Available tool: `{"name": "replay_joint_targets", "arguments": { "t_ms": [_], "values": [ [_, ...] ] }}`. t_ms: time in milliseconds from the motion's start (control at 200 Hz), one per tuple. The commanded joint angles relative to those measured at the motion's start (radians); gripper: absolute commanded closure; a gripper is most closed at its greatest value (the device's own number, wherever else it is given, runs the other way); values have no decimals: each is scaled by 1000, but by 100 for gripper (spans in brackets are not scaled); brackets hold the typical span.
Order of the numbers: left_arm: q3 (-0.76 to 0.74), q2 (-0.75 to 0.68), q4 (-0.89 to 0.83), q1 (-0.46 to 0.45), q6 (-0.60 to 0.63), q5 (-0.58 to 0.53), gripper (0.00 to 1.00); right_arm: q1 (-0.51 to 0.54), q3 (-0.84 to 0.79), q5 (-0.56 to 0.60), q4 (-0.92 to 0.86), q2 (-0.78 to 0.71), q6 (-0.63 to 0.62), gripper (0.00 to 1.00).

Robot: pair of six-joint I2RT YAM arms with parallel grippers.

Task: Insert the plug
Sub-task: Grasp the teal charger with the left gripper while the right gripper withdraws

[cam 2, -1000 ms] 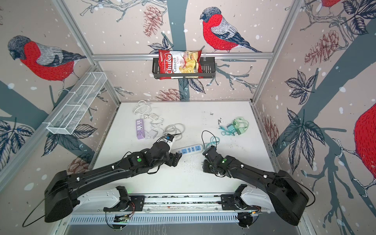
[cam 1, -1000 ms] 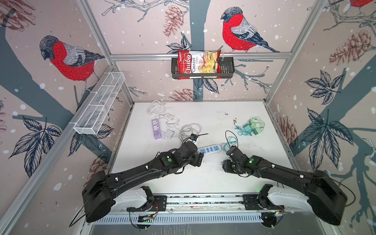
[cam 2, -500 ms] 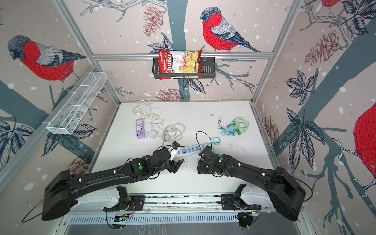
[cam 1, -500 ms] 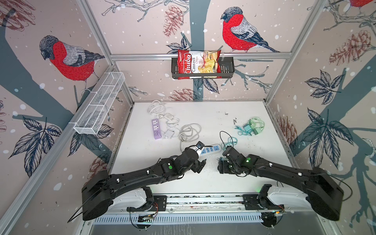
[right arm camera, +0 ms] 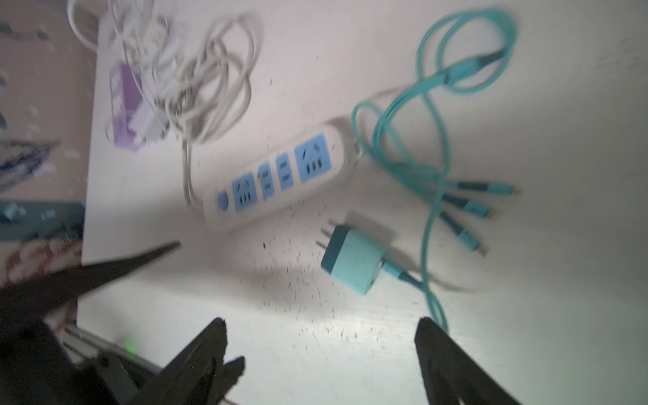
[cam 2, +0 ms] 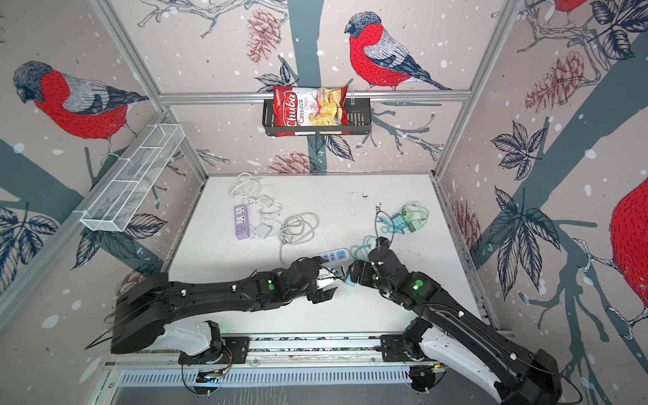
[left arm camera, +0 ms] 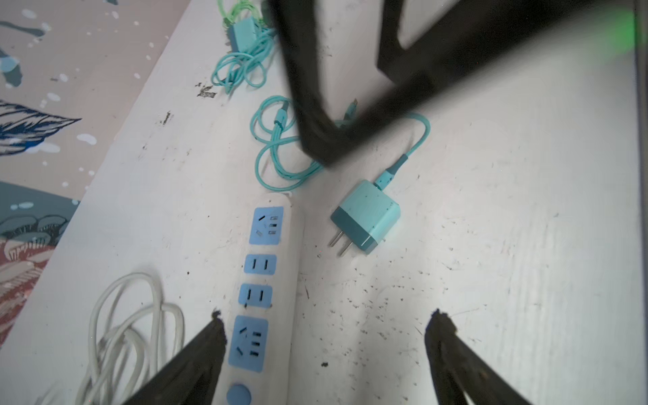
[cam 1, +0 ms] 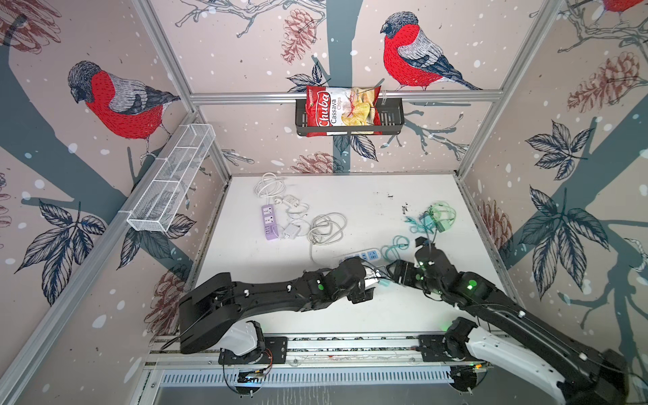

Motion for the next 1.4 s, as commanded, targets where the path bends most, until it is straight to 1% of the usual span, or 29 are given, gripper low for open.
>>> {"name": "replay_joint_targets", "arguments": {
  "t_ms": [0, 85, 225, 360, 450, 570, 625, 765, 835, 940, 1076, 1181, 1396],
  "values": [
    [77, 73, -55, -2, 179, 17, 13, -153, 38, -2, -28, -33, -86, 14],
    [140, 122, -121, -2, 234, 51, 14, -287, 57, -76, -13, -31, -141, 12],
    [175, 172, -121, 9, 314, 89, 14, -473, 72, -221, 34, 20, -225, 12],
    [261, 250, -214, 38, 360, 141, 16, -604, 96, -318, 53, 57, -289, 12],
    [295, 268, -250, 62, 376, 197, 16, -653, 96, -365, 66, 67, -308, 12],
    [336, 292, -277, 84, 389, 270, 16, -679, 85, -399, 82, 87, -327, 12],
    [368, 324, -309, 86, 395, 285, 17, -689, 86, -405, 84, 99, -337, 12],
    [504, 431, -472, 86, 406, 332, 19, -711, 91, -425, 87, 114, -358, 12],
    [549, 468, -521, 86, 413, 350, 20, -719, 93, -430, 84, 114, -367, 12],
    [560, 493, -525, 89, 428, 342, 20, -724, 90, -435, 87, 112, -368, 11],
    [593, 518, -555, 111, 435, 372, 21, -727, 87, -440, 93, 111, -368, 11],
    [593, 527, -542, 119, 446, 361, 21, -725, 86, -445, 93, 109, -368, 11],
    [611, 553, -540, 132, 458, 382, 21, -727, 82, -442, 94, 108, -368, 11]
  ]
}}
